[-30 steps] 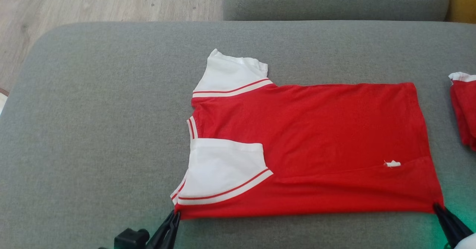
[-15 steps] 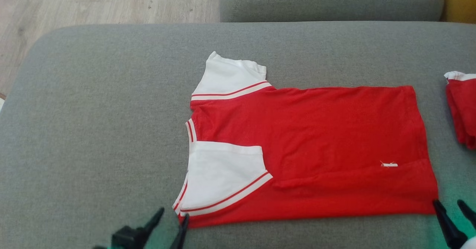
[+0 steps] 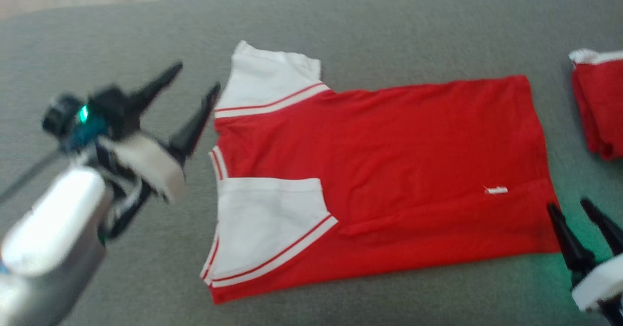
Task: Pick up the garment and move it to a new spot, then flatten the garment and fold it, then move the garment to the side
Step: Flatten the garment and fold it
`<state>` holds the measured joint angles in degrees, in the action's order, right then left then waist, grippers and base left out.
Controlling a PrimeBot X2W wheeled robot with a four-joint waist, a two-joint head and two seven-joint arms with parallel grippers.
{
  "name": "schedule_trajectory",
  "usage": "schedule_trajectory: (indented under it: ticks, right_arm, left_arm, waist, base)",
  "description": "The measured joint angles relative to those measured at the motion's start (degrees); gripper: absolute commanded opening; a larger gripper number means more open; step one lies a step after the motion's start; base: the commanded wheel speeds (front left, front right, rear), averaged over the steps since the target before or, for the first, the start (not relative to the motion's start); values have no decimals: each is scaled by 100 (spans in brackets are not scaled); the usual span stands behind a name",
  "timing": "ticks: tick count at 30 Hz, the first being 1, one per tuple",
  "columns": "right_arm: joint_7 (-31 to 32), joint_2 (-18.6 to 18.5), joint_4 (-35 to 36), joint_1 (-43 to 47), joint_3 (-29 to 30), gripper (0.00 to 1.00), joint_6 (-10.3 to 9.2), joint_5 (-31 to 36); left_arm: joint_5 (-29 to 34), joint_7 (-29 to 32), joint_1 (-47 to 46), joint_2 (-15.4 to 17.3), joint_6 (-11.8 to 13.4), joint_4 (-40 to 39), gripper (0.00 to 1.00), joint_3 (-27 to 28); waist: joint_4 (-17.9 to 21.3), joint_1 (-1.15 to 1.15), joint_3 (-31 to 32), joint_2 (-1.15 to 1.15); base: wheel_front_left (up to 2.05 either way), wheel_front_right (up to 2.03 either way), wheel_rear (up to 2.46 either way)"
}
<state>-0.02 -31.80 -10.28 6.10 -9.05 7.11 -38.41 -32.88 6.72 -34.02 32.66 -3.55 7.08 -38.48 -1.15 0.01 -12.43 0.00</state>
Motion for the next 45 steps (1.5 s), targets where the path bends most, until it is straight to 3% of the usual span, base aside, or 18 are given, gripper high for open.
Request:
schedule_trajectory:
  ticks: [7,13,19,35,45]
  right_arm:
    - [121,94,400,-231,87,100,0,296]
    - [243,236,614,-548,92,100,0,431]
    - [325,250,682,-788,58,100,0,474]
    - [330,403,684,-1054,-21,100,0,522]
    - [279,435,671,-1104,-21,100,0,536]
  left_arm:
    - [-385,988,-1305,-116,-334,991,100,-148]
    - [-866,1926,-2402,-180,-360,1827,100,-430]
    - [-1202,2469,-2990,-126,-402,2342,100,-858]
    - [-1591,2488,-3336,345,-403,2840,100,-1733]
    - [-1667,2462,-3591,434,-402,2841,100,-2117]
  waist:
    - [376,0,-455,0]
    - [623,0,-870,0]
    - [821,0,-1230,0]
    - [1233,-1,-1630,0]
    - [1316,-1,-1752,0]
  base:
    - [0,0,0]
    - [0,0,0]
    - [0,0,0]
    - [0,0,0]
    - [0,0,0]
